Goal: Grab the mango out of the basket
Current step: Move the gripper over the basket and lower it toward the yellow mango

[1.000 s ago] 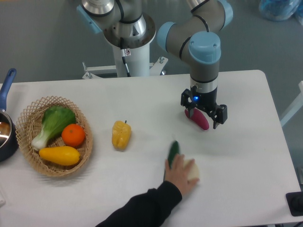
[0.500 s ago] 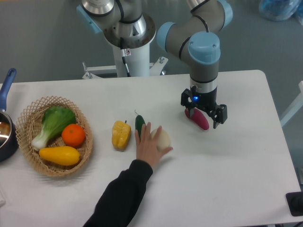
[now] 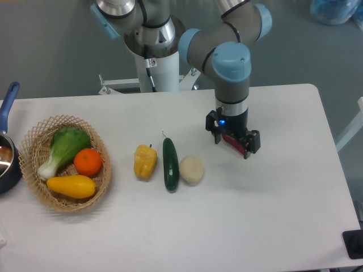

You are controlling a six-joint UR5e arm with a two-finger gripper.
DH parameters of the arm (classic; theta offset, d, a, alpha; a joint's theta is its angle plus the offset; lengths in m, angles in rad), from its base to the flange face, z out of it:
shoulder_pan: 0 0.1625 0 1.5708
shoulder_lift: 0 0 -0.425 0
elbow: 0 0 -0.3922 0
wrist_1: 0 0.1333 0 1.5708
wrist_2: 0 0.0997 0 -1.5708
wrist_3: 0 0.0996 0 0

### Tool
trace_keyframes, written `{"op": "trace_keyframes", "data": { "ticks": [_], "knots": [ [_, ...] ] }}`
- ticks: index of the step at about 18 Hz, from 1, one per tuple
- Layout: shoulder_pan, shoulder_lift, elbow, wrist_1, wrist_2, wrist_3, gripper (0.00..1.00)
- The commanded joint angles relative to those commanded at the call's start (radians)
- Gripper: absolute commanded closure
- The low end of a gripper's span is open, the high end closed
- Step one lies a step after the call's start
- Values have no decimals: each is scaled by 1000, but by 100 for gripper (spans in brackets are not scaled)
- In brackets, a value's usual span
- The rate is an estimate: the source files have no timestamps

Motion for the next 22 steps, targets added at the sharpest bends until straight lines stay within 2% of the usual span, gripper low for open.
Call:
{"op": "trace_keyframes", "data": {
  "ticks": [5,8,15,18,20,22],
  "knots": [
    [-130,0,12,5,-6,-235,0],
    [-227,-11,21,15,-5,-281,0],
    [-431,-61,121,60,-12,-238,0],
    [-485,-101,130,74,-12,-203,0],
    [-503,-104,120,72,-12,-117,0],
    [-508,-104,98,69,-9,-99,0]
  ]
}}
